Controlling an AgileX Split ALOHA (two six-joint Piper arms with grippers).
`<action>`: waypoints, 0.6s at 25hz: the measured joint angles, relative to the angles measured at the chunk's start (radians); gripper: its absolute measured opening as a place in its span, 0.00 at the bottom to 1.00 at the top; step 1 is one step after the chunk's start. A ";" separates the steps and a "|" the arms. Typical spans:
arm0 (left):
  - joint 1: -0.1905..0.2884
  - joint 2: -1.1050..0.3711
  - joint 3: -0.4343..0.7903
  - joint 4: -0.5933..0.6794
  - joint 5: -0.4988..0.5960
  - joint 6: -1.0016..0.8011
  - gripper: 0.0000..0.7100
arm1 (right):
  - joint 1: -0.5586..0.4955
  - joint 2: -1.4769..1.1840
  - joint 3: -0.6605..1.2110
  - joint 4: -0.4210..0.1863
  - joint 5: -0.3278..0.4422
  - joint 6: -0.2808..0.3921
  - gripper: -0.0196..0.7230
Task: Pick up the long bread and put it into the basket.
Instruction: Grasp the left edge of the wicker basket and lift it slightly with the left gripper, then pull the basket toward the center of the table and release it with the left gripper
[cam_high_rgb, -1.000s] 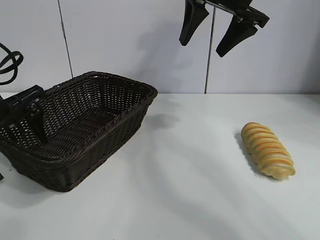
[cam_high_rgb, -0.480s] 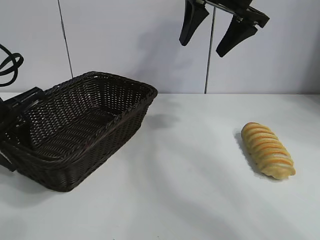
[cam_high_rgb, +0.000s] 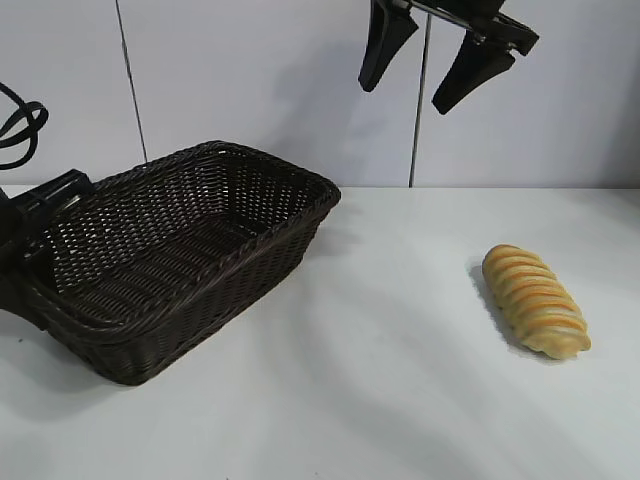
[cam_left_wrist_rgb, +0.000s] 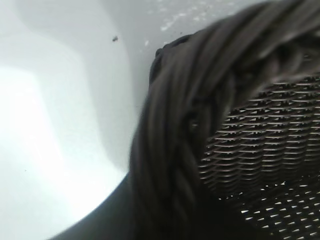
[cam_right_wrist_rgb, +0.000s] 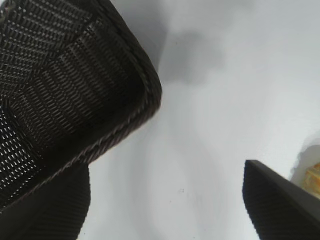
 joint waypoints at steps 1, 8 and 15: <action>0.008 -0.006 -0.016 0.000 0.027 0.011 0.14 | 0.000 0.000 0.000 0.000 0.000 0.000 0.83; 0.033 -0.063 -0.097 0.000 0.143 0.080 0.14 | 0.000 0.000 0.000 0.000 0.000 0.000 0.83; 0.033 -0.071 -0.129 -0.026 0.174 0.155 0.14 | 0.000 0.000 0.000 0.000 -0.001 0.000 0.83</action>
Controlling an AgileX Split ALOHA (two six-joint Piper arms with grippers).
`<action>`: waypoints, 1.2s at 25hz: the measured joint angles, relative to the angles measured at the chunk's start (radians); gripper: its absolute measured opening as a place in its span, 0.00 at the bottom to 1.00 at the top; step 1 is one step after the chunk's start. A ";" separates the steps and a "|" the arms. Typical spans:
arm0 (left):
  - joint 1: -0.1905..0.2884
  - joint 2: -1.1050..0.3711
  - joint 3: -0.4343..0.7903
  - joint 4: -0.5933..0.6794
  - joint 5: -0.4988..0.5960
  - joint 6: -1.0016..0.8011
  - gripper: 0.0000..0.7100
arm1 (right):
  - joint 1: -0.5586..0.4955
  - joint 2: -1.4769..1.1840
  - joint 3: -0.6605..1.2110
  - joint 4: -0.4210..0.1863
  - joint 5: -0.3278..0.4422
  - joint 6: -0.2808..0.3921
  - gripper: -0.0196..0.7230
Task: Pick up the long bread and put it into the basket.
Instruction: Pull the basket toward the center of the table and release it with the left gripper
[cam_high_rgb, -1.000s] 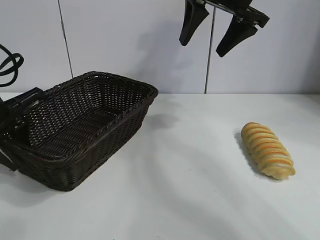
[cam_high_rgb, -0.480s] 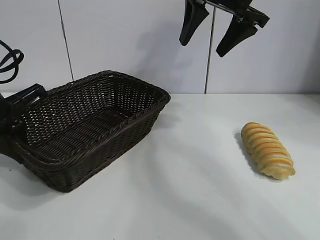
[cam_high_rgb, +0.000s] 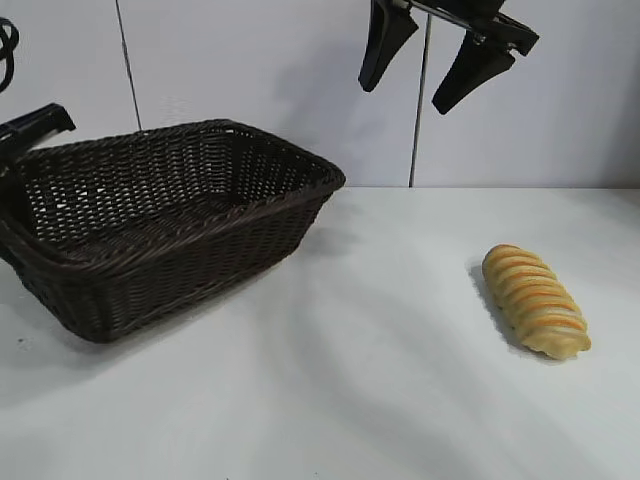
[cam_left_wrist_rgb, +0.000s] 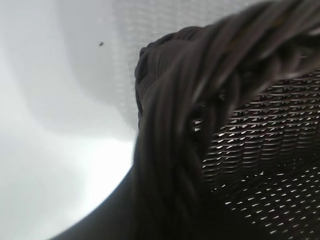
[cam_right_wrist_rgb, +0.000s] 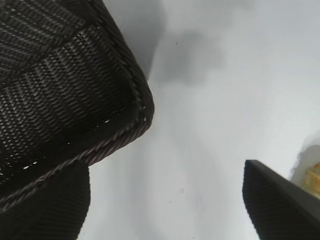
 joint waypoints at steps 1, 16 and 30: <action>0.001 0.001 -0.002 0.000 0.005 0.020 0.14 | 0.000 0.000 0.000 0.000 0.000 0.000 0.83; 0.005 0.219 -0.294 -0.005 0.279 0.545 0.14 | 0.000 0.000 0.000 0.000 0.000 0.000 0.83; 0.005 0.382 -0.477 -0.100 0.372 0.766 0.14 | 0.000 0.000 0.000 0.000 0.000 0.000 0.83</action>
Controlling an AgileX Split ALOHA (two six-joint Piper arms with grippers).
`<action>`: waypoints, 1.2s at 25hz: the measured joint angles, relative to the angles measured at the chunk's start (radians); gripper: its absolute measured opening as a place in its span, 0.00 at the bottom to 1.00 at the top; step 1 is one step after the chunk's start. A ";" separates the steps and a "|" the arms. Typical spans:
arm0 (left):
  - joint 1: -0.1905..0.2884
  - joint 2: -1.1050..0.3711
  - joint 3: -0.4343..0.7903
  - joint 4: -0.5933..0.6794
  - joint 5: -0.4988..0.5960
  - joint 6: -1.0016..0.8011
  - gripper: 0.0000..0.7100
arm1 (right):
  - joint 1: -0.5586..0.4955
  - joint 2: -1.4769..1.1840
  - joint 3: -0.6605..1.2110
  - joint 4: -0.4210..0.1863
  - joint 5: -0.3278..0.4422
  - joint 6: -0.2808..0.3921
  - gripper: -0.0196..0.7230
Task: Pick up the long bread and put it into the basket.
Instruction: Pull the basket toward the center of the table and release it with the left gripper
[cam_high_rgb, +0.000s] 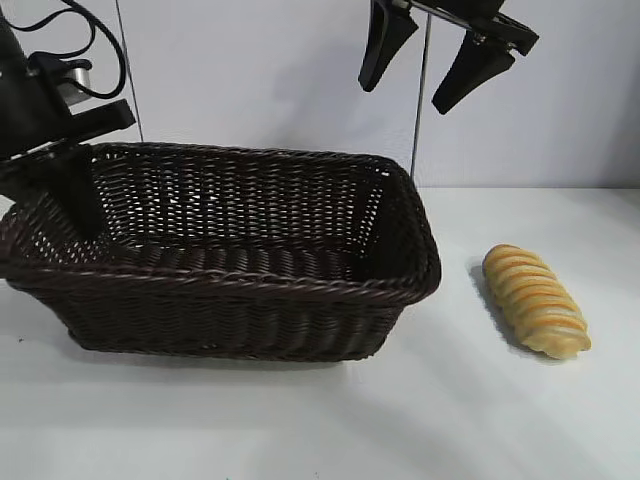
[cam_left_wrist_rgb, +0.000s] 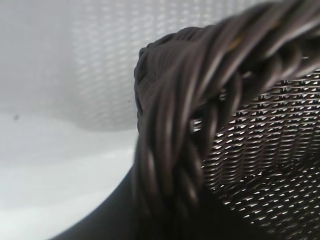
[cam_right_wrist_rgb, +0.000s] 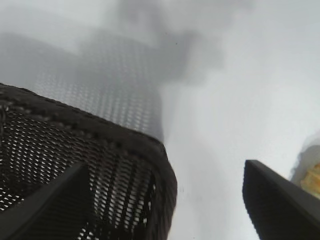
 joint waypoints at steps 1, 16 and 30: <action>0.001 0.005 -0.002 0.000 0.000 0.003 0.14 | 0.000 0.000 0.000 0.000 0.000 0.000 0.83; 0.004 0.126 -0.002 -0.001 -0.037 0.052 0.14 | 0.000 0.000 0.000 0.000 0.001 0.000 0.83; 0.004 0.126 -0.002 -0.009 -0.044 0.037 0.20 | 0.000 0.000 0.000 0.000 0.001 0.000 0.83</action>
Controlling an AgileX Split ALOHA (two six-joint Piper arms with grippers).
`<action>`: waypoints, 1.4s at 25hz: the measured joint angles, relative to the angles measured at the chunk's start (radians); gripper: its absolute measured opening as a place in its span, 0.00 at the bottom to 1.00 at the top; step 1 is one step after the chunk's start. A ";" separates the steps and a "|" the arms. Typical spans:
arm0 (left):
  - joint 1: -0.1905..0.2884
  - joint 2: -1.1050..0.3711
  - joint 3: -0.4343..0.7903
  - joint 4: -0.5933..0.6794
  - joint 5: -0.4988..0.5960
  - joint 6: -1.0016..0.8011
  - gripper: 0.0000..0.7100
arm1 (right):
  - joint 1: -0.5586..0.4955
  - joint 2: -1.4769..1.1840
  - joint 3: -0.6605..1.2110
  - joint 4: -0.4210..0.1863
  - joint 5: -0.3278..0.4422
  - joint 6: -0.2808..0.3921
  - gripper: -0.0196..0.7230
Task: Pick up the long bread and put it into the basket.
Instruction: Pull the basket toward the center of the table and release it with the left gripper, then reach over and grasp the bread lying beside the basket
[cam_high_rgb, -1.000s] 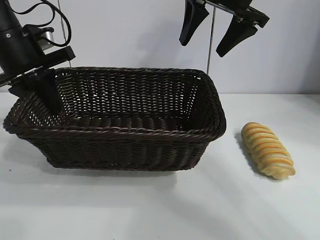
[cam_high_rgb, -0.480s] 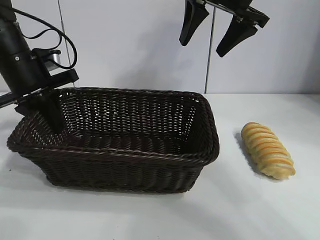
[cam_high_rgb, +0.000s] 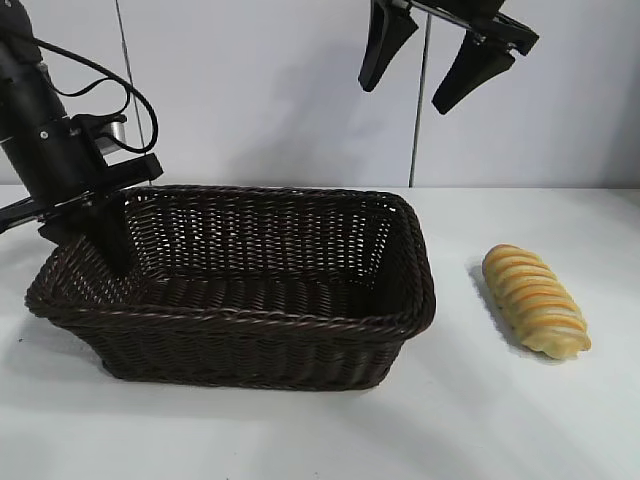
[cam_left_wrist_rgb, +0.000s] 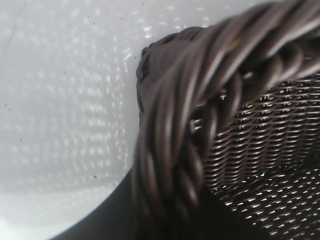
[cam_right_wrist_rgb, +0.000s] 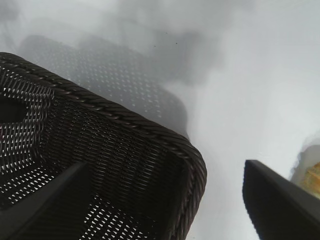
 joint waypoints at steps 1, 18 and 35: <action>0.000 0.000 0.000 -0.005 0.000 -0.002 0.27 | 0.000 0.000 0.000 0.000 0.000 0.000 0.83; 0.007 -0.088 -0.003 0.003 0.022 -0.004 0.78 | 0.000 0.000 0.000 0.000 -0.001 0.000 0.83; 0.068 -0.340 -0.003 -0.119 0.050 -0.022 0.78 | 0.000 0.000 0.000 0.000 -0.001 0.000 0.83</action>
